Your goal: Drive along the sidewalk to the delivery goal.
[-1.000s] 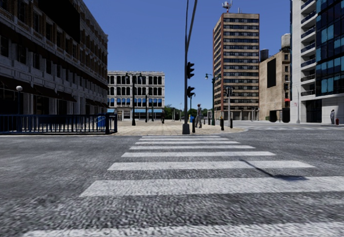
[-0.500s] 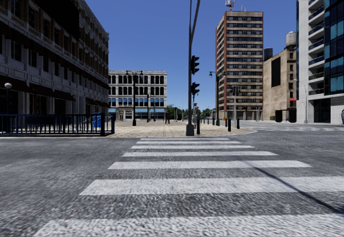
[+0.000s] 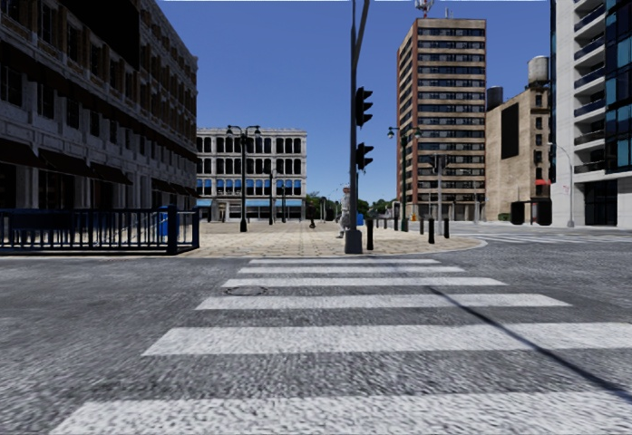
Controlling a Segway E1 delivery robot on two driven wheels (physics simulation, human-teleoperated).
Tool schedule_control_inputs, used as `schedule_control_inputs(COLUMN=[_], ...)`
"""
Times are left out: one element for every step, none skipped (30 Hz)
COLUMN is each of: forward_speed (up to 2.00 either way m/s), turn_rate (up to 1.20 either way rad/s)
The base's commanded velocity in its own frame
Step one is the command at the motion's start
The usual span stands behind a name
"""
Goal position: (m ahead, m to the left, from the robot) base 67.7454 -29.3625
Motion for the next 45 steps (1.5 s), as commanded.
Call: schedule_control_inputs(forward_speed=[1.91, 1.91, 1.91, 1.91, 1.91, 1.91, 1.91, 1.91, 1.91, 1.91, 1.91, 1.91, 1.91, 1.91, 1.91, 1.91, 1.91, 1.91, 1.91, 1.91, 1.91, 1.91, 1.91, 1.91, 1.91, 1.91, 1.91, 1.91, 1.91, 1.91, 1.91, 1.91, 1.91, 1.91, 1.91, 1.91, 1.91, 1.91, 1.91, 1.91, 1.91, 1.91, 1.91, 1.91, 1.91], turn_rate=[0.0, 0.0, 0.0, 0.0, 0.0, 0.0, 0.0, 0.0, 0.0, 0.0, 0.0, 0.0, 0.0, 0.0, 0.0, 0.0, 0.0, 0.0, 0.0, 0.0, 0.0, 0.0, 0.0, 0.0, 0.0, 0.0, 0.0, 0.0, 0.0, 0.0, 0.0, 0.0, 0.0, 0.0, 0.0, 0.0, 0.0, 0.0, 0.0, 0.0, 0.0, 0.0, 0.0, 0.0, 0.0])
